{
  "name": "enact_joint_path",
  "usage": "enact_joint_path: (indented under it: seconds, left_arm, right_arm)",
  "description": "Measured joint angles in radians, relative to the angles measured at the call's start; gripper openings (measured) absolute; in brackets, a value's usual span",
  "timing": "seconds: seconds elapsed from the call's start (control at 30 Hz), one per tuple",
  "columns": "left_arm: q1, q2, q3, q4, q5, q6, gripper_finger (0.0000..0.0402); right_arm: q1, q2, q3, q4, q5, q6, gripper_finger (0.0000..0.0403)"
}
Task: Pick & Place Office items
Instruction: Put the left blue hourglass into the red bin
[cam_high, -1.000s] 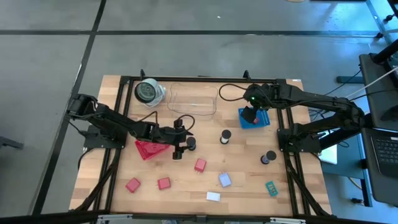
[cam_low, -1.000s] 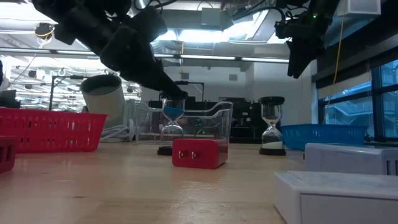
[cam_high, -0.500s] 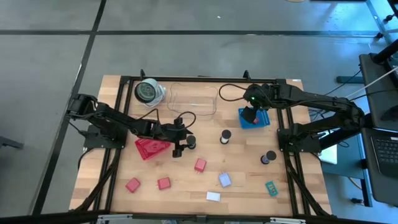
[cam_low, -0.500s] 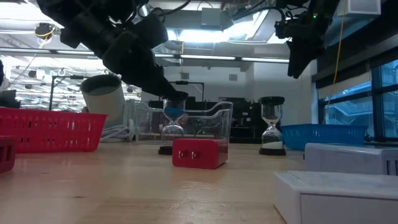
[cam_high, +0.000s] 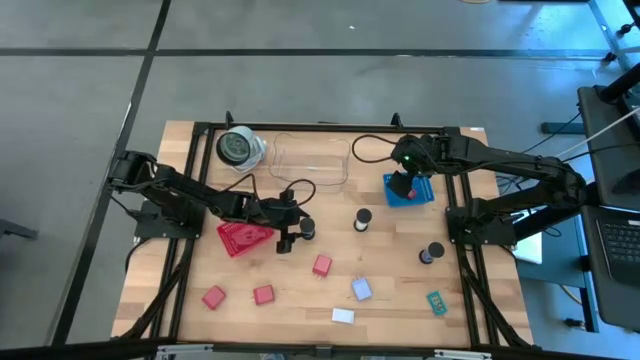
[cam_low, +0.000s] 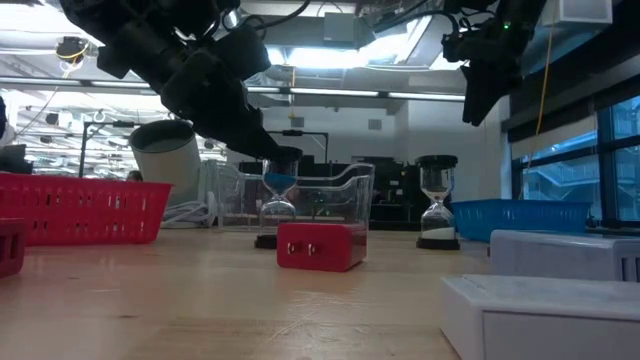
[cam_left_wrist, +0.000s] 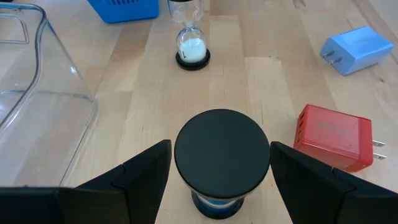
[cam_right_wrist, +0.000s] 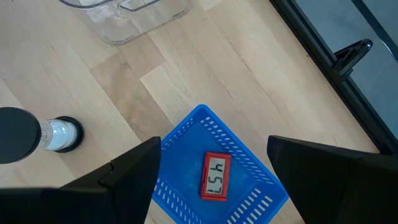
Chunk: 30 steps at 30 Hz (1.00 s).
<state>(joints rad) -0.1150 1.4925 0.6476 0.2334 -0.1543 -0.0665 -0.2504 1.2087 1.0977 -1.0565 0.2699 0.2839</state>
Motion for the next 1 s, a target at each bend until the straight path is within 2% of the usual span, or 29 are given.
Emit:
enact_joint_path:
  seconds: [0.2,0.47,0.77,0.9,1.0]
  left_arm:
    - [0.000,0.000,0.000,0.000,-0.006,0.000,0.0261]
    - [0.000,0.000,0.000,0.001,-0.010,-0.008,0.0212]
    - [-0.003,-0.022,0.004,0.008,-0.040,-0.009,0.0216]
    - [-0.003,-0.091,0.036,-0.069,-0.096,-0.042,0.0216]
    - [-0.003,-0.166,0.076,-0.205,-0.149,-0.097,0.0216]
  right_arm:
    - [0.000,0.000,0.000,0.000,0.001,0.000,0.0296]
    - [0.000,0.000,0.000,0.000,0.003,0.001,0.0296]
    - [0.000,0.000,0.000,0.000,0.002,0.003,0.0296]
    - [0.000,0.000,0.000,0.000,0.002,0.003,0.0296]
    - [0.000,0.000,0.000,0.000,0.002,-0.003,0.0296]
